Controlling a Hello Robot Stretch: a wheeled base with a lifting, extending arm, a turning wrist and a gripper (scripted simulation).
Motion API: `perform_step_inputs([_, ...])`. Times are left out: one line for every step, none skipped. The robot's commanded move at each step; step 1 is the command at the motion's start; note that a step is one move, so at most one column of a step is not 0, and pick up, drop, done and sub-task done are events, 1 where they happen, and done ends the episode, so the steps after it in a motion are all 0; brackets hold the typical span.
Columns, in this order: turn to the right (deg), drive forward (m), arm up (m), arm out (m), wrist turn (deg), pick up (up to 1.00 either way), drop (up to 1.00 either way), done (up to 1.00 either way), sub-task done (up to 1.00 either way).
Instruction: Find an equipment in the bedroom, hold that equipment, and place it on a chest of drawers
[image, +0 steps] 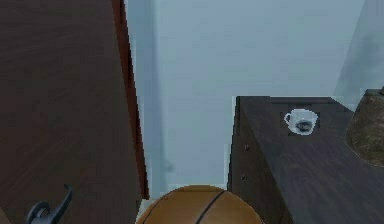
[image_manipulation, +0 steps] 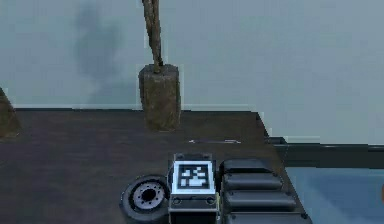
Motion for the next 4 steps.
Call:
perform_step_inputs([0.0,0.00,0.00,0.34,0.0,0.00,0.00,0.00,0.00])
perform_step_inputs([0.0,0.00,0.00,0.00,39.0,0.00,0.00,0.00,0.00])
perform_step_inputs([0.0,0.00,-0.12,0.00,0.0,0.00,0.00,0.00,0.00])
perform_step_inputs([0.0,0.00,0.00,0.00,0.0,0.00,1.00,0.00,0.00])
